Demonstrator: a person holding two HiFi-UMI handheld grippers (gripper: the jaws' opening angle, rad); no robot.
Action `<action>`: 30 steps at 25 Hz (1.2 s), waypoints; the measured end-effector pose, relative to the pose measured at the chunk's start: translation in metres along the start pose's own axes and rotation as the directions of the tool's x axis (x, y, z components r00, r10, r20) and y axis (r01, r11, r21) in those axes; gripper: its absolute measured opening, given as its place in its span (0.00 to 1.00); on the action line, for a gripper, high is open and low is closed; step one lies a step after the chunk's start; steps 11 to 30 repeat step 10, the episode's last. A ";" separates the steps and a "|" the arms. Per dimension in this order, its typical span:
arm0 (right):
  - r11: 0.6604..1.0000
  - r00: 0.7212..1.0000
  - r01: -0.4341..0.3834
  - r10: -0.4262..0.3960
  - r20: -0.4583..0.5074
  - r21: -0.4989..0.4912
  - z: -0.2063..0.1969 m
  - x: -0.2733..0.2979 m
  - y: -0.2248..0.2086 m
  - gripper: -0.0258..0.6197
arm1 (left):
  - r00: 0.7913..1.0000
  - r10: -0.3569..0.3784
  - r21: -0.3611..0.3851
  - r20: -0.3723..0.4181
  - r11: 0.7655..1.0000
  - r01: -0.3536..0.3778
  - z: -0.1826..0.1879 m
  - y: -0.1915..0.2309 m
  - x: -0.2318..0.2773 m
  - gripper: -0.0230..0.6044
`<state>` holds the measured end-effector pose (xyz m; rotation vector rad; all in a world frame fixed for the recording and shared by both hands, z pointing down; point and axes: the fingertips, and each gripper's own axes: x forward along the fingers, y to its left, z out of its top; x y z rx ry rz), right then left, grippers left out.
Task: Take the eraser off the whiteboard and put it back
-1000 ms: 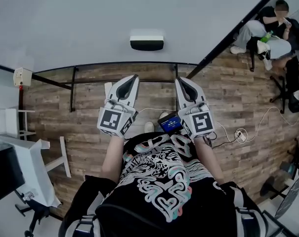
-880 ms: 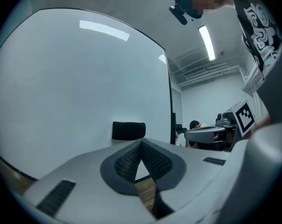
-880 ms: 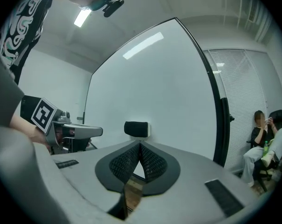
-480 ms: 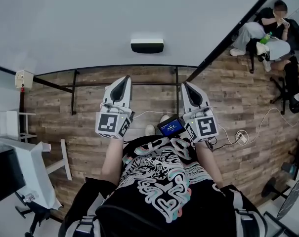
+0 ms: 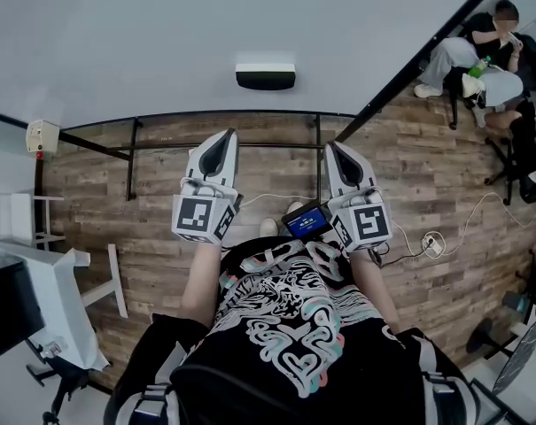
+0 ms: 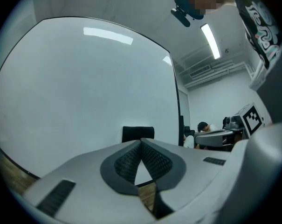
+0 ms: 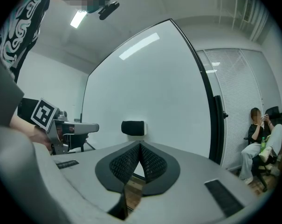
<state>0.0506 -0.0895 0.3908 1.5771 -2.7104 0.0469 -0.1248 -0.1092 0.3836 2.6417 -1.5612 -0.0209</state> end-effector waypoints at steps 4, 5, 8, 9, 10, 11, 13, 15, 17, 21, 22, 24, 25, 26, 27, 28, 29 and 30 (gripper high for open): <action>1.000 1.000 -0.001 0.001 0.000 0.001 -0.002 0.002 0.000 0.08 | 1.000 0.005 -0.031 0.004 0.999 -0.005 -0.002 0.005 0.000 0.07; 1.000 1.000 0.000 0.000 0.000 0.002 -0.002 0.002 0.000 0.08 | 1.000 0.005 -0.032 0.003 0.999 -0.005 -0.003 0.005 0.001 0.07; 1.000 1.000 0.004 -0.004 -0.008 0.003 -0.002 0.002 -0.002 0.08 | 1.000 0.008 -0.016 -0.012 1.000 -0.008 -0.005 0.004 0.003 0.07; 1.000 1.000 0.004 -0.004 -0.011 0.004 -0.003 0.002 -0.003 0.08 | 1.000 0.011 -0.009 -0.018 1.000 -0.011 -0.007 0.004 0.004 0.07; 1.000 1.000 0.003 -0.003 -0.014 0.004 -0.003 0.002 -0.003 0.08 | 1.000 0.014 -0.004 -0.025 1.000 -0.014 -0.008 0.004 0.005 0.07; 1.000 1.000 0.003 -0.003 -0.014 0.004 -0.003 0.002 -0.003 0.08 | 1.000 0.014 -0.004 -0.025 1.000 -0.014 -0.008 0.004 0.005 0.07; 1.000 1.000 0.003 -0.003 -0.014 0.004 -0.003 0.002 -0.003 0.08 | 1.000 0.014 -0.004 -0.025 1.000 -0.014 -0.008 0.004 0.005 0.07; 1.000 1.000 0.003 -0.003 -0.014 0.004 -0.003 0.002 -0.003 0.08 | 1.000 0.014 -0.004 -0.025 1.000 -0.014 -0.008 0.004 0.005 0.07; 1.000 1.000 0.003 -0.003 -0.014 0.004 -0.003 0.002 -0.003 0.08 | 1.000 0.014 -0.004 -0.025 1.000 -0.014 -0.008 0.004 0.005 0.07; 1.000 1.000 0.003 -0.003 -0.014 0.004 -0.003 0.002 -0.003 0.08 | 1.000 0.014 -0.004 -0.025 1.000 -0.014 -0.008 0.004 0.005 0.07; 1.000 1.000 0.003 -0.003 -0.014 0.004 -0.003 0.002 -0.003 0.08 | 1.000 0.014 -0.004 -0.025 1.000 -0.014 -0.008 0.004 0.005 0.07; 1.000 1.000 0.003 -0.003 -0.014 0.004 -0.003 0.002 -0.003 0.08 | 1.000 0.014 -0.004 -0.025 1.000 -0.014 -0.008 0.004 0.005 0.07; 1.000 1.000 0.003 -0.003 -0.014 0.004 -0.003 0.002 -0.003 0.08 | 1.000 0.014 -0.004 -0.025 1.000 -0.014 -0.008 0.004 0.005 0.07; 1.000 1.000 0.003 -0.003 -0.014 0.004 -0.003 0.002 -0.003 0.08 | 1.000 0.014 -0.004 -0.025 1.000 -0.014 -0.008 0.004 0.005 0.07; 1.000 1.000 0.003 -0.003 -0.014 0.004 -0.003 0.002 -0.003 0.08 | 1.000 0.014 -0.004 -0.025 1.000 -0.014 -0.008 0.004 0.005 0.07; 1.000 1.000 0.003 -0.003 -0.014 0.004 -0.003 0.002 -0.003 0.08 | 1.000 0.014 -0.004 -0.025 1.000 -0.014 -0.008 0.004 0.005 0.07; 1.000 1.000 0.003 -0.003 -0.014 0.004 -0.003 0.002 -0.003 0.08 | 1.000 0.014 -0.004 -0.025 1.000 -0.014 -0.008 0.004 0.005 0.07; 1.000 1.000 0.003 -0.003 -0.014 0.004 -0.003 0.002 -0.003 0.08 | 1.000 0.014 -0.004 -0.025 1.000 -0.014 -0.008 0.004 0.005 0.07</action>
